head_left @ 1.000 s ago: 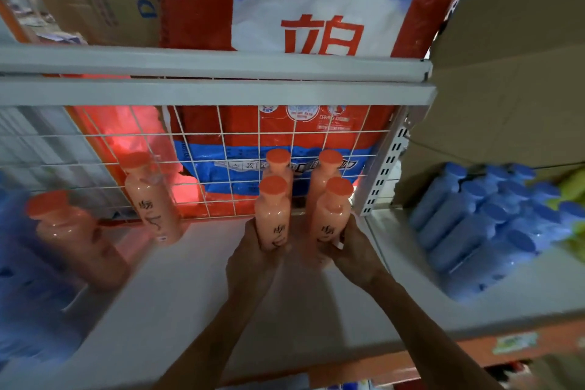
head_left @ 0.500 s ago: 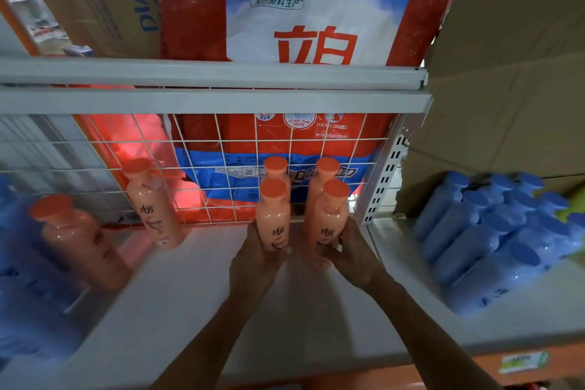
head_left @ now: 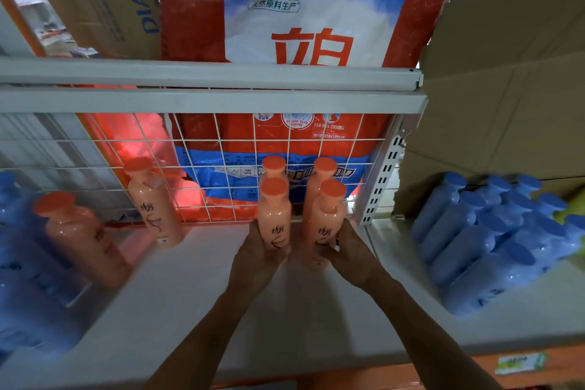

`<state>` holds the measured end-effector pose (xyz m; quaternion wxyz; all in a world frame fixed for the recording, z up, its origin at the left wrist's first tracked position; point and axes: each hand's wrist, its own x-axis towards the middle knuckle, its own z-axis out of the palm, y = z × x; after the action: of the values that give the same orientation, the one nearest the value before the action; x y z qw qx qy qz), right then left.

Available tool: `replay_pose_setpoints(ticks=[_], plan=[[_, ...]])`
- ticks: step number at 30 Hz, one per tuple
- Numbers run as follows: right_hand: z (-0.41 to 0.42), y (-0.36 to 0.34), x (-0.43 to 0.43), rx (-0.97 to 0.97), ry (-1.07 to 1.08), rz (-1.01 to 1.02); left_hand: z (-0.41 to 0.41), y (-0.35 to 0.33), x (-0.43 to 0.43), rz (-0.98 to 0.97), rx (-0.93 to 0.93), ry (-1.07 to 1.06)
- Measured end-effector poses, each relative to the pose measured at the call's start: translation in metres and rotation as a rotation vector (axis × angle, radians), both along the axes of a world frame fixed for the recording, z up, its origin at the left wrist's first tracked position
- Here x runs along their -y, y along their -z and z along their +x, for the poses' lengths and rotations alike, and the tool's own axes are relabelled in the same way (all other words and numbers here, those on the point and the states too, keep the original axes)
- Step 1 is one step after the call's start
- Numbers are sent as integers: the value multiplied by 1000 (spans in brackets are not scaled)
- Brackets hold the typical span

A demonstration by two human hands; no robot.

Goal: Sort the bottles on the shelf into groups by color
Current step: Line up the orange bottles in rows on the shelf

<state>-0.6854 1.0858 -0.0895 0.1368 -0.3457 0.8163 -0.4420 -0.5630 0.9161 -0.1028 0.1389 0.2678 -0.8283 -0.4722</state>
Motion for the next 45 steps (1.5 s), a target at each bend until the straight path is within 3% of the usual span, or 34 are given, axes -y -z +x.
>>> replay_pose_setpoints(ticks=[12,17,21,26,35,45], plan=[[-14,0,-1,73,-8,143,-2,1,1,27,6,8],[-6,6,-7,-31,-4,173,0,2,-4,16,-13,4],[10,15,-18,-65,62,349,13,7,-3,19,-7,-14],[42,19,-19,-244,-31,495,43,16,10,-154,84,-105],[100,16,80,-249,-388,342,126,7,69,-357,-35,-483],[127,0,205,-259,-358,213,178,9,123,-308,-1,-693]])
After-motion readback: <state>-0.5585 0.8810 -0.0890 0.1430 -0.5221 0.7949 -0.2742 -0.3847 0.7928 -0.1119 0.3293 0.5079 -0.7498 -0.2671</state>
